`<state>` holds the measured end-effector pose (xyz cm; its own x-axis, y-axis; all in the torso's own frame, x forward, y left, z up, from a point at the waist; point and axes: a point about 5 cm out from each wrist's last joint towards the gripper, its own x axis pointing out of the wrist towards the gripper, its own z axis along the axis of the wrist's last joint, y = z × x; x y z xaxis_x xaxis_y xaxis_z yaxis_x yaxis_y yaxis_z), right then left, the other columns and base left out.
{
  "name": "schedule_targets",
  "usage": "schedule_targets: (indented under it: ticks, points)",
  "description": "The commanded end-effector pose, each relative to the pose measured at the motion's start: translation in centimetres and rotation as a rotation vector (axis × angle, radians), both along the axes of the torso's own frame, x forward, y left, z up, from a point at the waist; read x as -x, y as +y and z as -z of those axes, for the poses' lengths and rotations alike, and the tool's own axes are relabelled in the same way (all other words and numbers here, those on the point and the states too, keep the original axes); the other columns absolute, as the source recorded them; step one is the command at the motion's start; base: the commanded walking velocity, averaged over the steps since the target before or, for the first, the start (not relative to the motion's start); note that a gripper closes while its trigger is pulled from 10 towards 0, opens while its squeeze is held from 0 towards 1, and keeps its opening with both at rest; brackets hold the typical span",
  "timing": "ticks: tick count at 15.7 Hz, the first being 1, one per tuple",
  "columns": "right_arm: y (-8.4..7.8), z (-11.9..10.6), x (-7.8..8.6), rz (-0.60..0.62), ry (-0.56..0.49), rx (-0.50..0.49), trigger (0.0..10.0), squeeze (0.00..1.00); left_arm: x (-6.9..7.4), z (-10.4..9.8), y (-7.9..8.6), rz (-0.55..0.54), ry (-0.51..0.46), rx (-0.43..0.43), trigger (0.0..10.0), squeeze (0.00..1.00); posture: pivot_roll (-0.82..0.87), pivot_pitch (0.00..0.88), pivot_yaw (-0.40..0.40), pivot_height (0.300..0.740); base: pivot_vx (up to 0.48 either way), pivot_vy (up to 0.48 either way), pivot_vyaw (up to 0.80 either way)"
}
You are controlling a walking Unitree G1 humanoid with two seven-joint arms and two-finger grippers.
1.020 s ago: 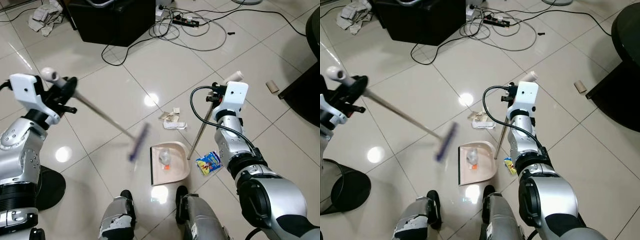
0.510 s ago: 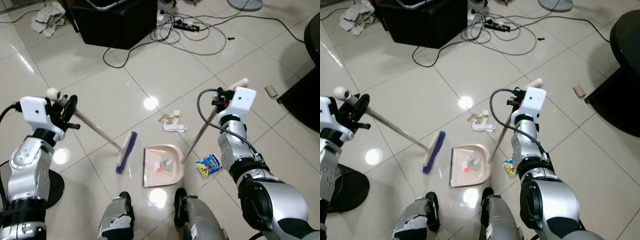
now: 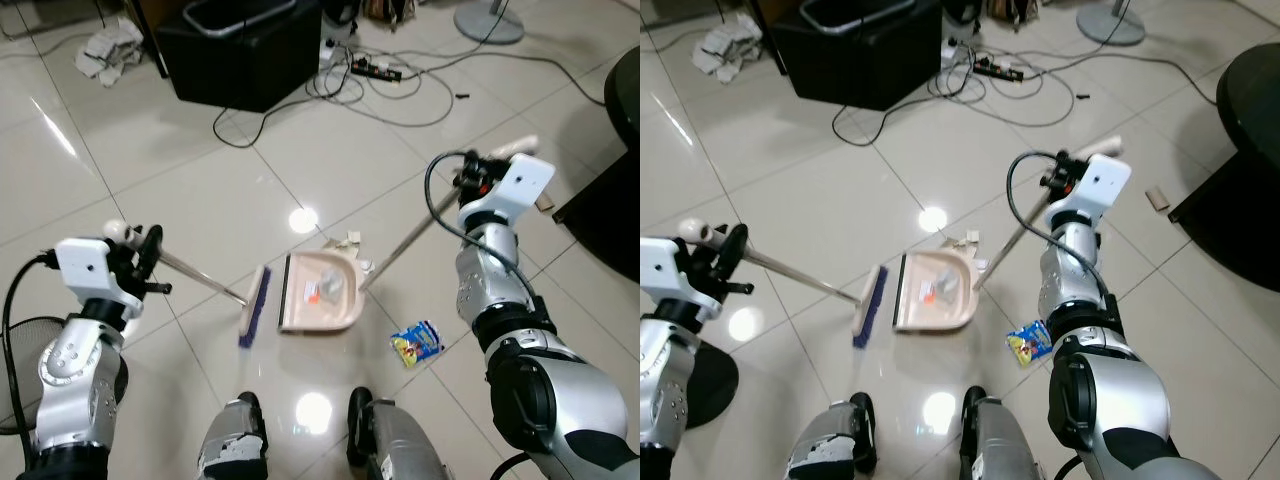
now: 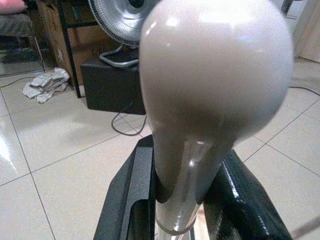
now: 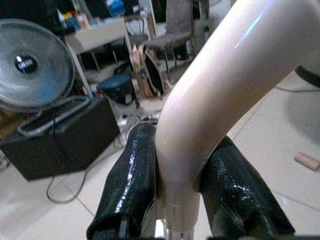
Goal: Sweep floor
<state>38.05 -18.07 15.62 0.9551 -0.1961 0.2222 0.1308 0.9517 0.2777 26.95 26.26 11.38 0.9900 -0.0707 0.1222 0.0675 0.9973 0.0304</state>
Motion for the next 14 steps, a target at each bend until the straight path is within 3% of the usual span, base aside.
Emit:
schedule_targets:
  ticks: [1, 5, 7, 11, 14]
  points:
    - [-0.5, -1.1, -0.2, 0.007, -0.045, -0.014, 10.0, 0.00, 0.5, 0.9, -0.3, 0.005, 0.045, -0.012, 10.0, 0.00, 0.09, 0.179, -0.041, 0.740, 0.000, 0.000, 0.00]
    - [-1.5, -2.8, -0.2, 0.019, -0.112, -0.046, 10.0, 0.00, 1.2, -0.2, -1.4, 0.048, 0.060, -0.056, 10.0, 0.00, 0.08, 0.185, -0.030, 0.740, 0.000, 0.000, 0.00]
    - [-1.4, -4.9, -0.6, -0.027, -0.157, -0.046, 10.0, 0.00, 1.6, -1.9, -2.2, 0.093, 0.075, -0.198, 10.0, 0.00, 0.08, 0.186, -0.028, 0.740, 0.000, 0.000, 0.00]
    - [-1.5, -6.8, -0.8, -0.074, -0.180, -0.012, 10.0, 0.00, 2.2, -4.6, -2.3, 0.064, 0.029, -0.195, 10.0, 0.00, 0.09, 0.189, -0.035, 0.740, 0.000, 0.000, 0.00]
    - [-1.3, -7.3, -0.8, -0.119, -0.159, 0.016, 10.0, 0.00, 1.6, -5.2, -3.2, -0.019, 0.037, -0.202, 10.0, 0.00, 0.09, 0.181, -0.039, 0.740, 0.000, 0.000, 0.00]
